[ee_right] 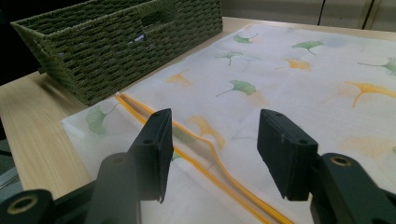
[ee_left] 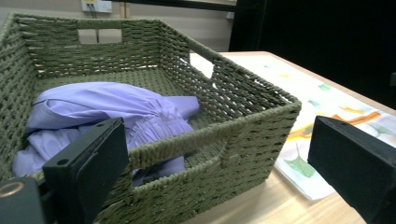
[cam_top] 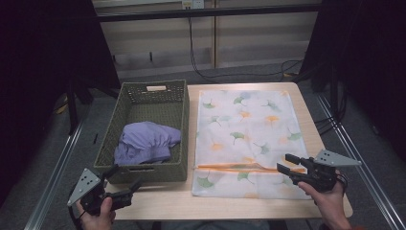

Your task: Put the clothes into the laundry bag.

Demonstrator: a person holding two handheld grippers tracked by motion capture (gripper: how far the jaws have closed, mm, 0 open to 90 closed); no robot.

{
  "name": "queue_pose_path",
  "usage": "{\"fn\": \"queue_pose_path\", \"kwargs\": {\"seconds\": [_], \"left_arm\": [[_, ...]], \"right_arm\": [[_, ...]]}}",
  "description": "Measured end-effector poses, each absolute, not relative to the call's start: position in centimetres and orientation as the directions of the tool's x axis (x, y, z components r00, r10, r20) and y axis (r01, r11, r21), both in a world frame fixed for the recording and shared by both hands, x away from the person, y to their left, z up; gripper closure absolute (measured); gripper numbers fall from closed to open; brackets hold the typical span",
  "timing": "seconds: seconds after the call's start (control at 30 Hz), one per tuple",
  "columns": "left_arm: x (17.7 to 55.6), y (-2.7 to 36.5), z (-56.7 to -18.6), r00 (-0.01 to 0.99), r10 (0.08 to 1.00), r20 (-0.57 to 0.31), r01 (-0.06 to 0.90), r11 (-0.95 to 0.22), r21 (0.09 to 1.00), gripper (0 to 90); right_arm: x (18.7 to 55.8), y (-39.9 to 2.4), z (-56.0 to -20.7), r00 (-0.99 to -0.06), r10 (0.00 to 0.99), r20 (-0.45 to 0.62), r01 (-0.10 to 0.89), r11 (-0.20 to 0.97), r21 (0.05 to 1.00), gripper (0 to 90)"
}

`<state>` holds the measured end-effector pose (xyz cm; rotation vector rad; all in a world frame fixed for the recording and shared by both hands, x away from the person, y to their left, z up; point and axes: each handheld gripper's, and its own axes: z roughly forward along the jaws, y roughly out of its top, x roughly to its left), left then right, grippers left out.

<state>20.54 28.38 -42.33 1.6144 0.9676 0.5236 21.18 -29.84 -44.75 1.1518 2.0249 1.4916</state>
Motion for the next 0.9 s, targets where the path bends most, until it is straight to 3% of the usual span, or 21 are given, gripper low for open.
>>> {"fn": "queue_pose_path", "kwargs": {"seconds": [0.4, 0.7, 0.9], "left_arm": [[20.8, 28.3, -42.5, 0.564, 0.815, -0.133, 0.314, -0.063, 0.947, 4.7], [20.2, 28.6, -42.6, 0.564, 0.815, -0.134, 0.314, -0.062, 0.947, 4.7], [20.0, 28.4, -42.5, 0.559, 0.822, -0.108, 0.319, -0.092, 0.943, 4.7]], "right_arm": [[22.1, -30.0, -45.3, -0.628, 0.748, 0.215, 0.384, 0.058, 0.921, 41.8], [22.9, -28.8, -45.7, -0.634, 0.763, 0.124, 0.384, 0.171, 0.908, 41.1], [23.4, -28.7, -45.9, -0.643, 0.75, 0.154, 0.417, 0.174, 0.892, 41.7]]}}
